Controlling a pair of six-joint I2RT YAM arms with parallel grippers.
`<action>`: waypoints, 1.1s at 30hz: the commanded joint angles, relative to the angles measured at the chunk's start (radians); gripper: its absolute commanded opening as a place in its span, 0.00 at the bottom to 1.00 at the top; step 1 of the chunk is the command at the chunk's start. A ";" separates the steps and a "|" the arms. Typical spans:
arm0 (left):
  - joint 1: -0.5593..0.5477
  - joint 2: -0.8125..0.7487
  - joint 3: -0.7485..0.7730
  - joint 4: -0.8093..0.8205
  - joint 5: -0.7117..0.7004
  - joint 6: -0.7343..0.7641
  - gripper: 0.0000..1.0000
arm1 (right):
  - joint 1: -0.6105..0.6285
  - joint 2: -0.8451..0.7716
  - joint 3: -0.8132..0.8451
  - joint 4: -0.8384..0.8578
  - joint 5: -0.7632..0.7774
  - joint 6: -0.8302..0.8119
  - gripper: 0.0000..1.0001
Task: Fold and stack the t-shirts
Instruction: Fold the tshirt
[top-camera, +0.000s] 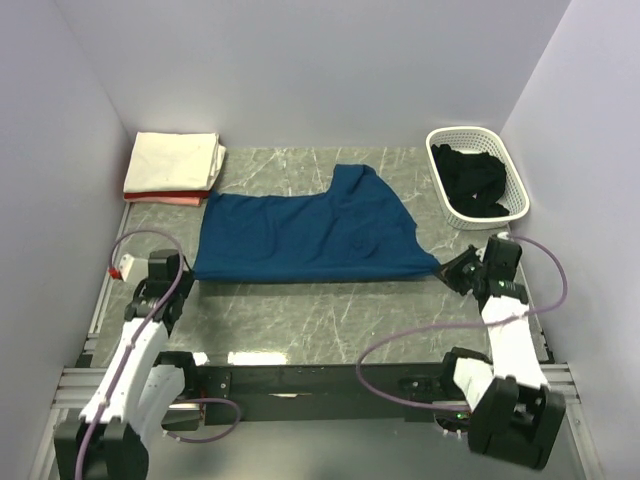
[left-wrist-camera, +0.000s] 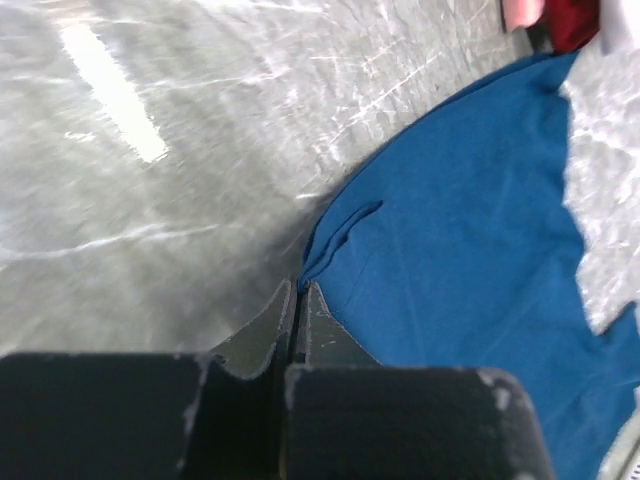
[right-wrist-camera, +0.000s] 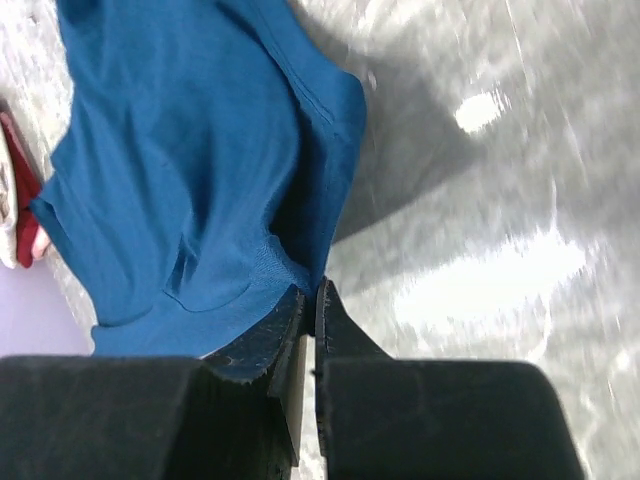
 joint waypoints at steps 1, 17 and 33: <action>0.005 -0.118 -0.005 -0.179 -0.081 -0.079 0.01 | -0.022 -0.145 -0.030 -0.166 0.064 0.019 0.00; -0.016 -0.316 0.084 -0.373 -0.115 -0.192 0.73 | -0.043 -0.451 -0.039 -0.448 0.076 0.013 0.75; -0.157 0.279 0.426 0.029 0.008 0.261 0.63 | 0.432 0.069 0.307 -0.042 0.240 -0.013 0.62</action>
